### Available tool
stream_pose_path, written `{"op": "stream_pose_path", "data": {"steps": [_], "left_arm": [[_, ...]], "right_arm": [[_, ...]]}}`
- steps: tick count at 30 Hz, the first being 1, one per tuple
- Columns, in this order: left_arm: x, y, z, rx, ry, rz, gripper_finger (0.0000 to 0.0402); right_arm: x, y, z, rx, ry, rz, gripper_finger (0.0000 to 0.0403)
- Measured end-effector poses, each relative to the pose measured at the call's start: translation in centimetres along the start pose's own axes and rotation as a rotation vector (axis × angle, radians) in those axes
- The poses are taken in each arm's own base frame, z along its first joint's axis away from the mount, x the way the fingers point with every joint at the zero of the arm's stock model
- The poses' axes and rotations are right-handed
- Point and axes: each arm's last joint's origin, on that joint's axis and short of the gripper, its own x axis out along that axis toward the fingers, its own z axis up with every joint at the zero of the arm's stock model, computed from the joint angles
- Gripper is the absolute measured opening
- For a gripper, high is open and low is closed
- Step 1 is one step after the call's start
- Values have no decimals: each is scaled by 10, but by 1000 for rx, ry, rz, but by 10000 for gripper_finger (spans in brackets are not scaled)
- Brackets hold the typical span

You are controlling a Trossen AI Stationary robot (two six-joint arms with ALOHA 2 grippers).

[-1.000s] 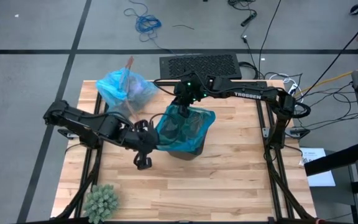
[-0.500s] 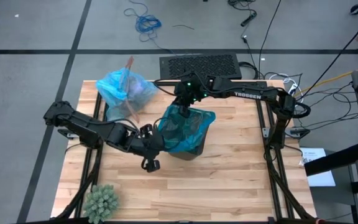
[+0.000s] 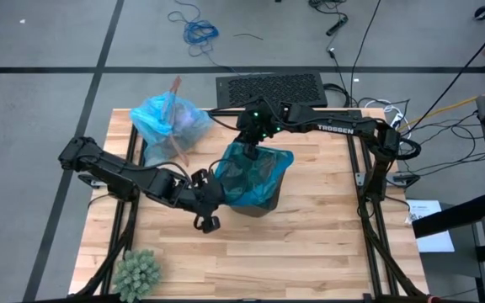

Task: Place trash/remove bag and relplace
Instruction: Insert the blue trash bag into the black trash bin

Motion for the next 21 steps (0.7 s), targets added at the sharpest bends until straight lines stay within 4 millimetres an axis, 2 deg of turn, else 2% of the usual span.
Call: {"op": "stream_pose_path", "data": {"steps": [8, 16, 21], "left_arm": [[2, 2, 0, 0, -35, 64, 0], [17, -1, -11, -27, -67, 60, 0], [17, -5, -14, -19, -72, 46, 0]], "right_arm": [[-2, 0, 0, -44, 8, -5, 0], [-17, -2, 3, -21, -18, -53, 0], [-26, 0, 6, -22, -37, -59, 1]]}}
